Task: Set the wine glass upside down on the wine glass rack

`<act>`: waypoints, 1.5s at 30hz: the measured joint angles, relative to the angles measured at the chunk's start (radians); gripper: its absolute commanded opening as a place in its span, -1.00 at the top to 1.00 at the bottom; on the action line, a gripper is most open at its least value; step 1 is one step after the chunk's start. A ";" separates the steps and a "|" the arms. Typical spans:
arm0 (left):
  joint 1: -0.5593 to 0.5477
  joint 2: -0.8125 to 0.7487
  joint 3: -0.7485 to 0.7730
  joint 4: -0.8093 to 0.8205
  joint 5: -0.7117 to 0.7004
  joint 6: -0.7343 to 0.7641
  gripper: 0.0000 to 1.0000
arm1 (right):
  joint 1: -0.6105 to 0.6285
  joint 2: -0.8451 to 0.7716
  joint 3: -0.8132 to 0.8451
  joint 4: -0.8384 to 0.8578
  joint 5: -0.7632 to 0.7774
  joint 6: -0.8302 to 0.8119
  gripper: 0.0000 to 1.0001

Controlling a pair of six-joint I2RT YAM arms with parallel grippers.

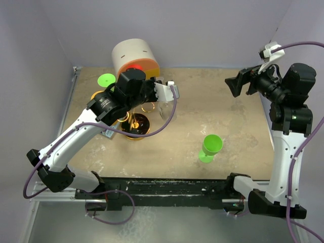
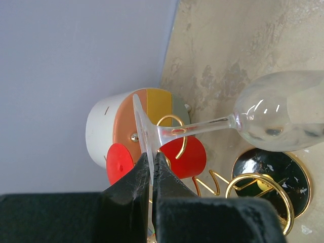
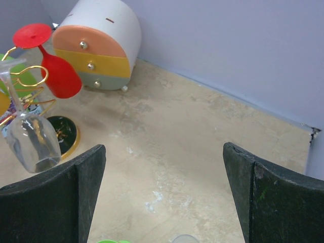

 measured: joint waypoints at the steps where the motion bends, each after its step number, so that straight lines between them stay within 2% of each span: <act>1: 0.000 0.000 0.000 0.002 -0.003 0.000 1.00 | 0.000 0.005 0.000 0.001 -0.019 0.000 -1.00; 9: 0.000 0.000 -0.009 0.008 -0.034 0.026 1.00 | 0.000 0.031 0.003 0.024 -0.096 0.047 -1.00; 45: 0.002 -0.018 -0.069 0.029 -0.170 0.127 1.00 | -0.001 0.034 -0.010 0.049 -0.095 0.080 -1.00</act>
